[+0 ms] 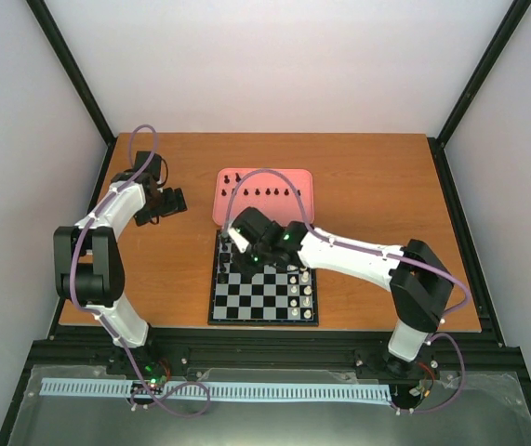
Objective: Set up the chess pieces on the board
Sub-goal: Place the chess piece on the chessboard.
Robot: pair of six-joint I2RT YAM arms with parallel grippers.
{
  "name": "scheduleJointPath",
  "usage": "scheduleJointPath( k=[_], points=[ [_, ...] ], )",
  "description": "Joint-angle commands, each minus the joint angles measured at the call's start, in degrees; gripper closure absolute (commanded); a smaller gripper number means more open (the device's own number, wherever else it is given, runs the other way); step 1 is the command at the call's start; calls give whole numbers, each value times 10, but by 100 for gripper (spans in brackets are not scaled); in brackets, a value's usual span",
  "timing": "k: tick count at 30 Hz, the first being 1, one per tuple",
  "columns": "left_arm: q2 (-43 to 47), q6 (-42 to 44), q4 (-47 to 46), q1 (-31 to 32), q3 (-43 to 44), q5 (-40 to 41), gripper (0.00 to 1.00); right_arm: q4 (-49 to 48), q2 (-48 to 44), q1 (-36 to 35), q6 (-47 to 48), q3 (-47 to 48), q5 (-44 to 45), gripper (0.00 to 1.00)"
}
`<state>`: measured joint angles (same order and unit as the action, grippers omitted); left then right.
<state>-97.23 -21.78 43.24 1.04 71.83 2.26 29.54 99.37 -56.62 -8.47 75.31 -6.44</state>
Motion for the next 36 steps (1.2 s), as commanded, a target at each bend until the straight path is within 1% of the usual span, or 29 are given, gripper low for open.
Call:
scheduleJointPath(
  k=[1, 4, 10, 14, 27, 36],
  points=[
    [13, 0, -10, 0, 7, 11, 0, -37, -29, -50, 0, -18, 19, 97],
    [13, -2, -11, 0, 11, 7, 0, -43, -18, -75, 6, -22, 28, 97],
    [20, -2, -10, 0, 11, 8, 0, -47, 19, -97, 16, -13, 27, 97],
    [29, 0, -10, 0, 6, 10, 0, -45, 43, -99, 27, 6, 36, 97],
    [22, 1, -10, 0, 9, 13, 0, -50, 105, -99, 49, 41, -3, 97],
    [15, 0, -12, 0, 11, 13, 0, -72, 119, -99, 42, 31, -1, 97]
  ],
)
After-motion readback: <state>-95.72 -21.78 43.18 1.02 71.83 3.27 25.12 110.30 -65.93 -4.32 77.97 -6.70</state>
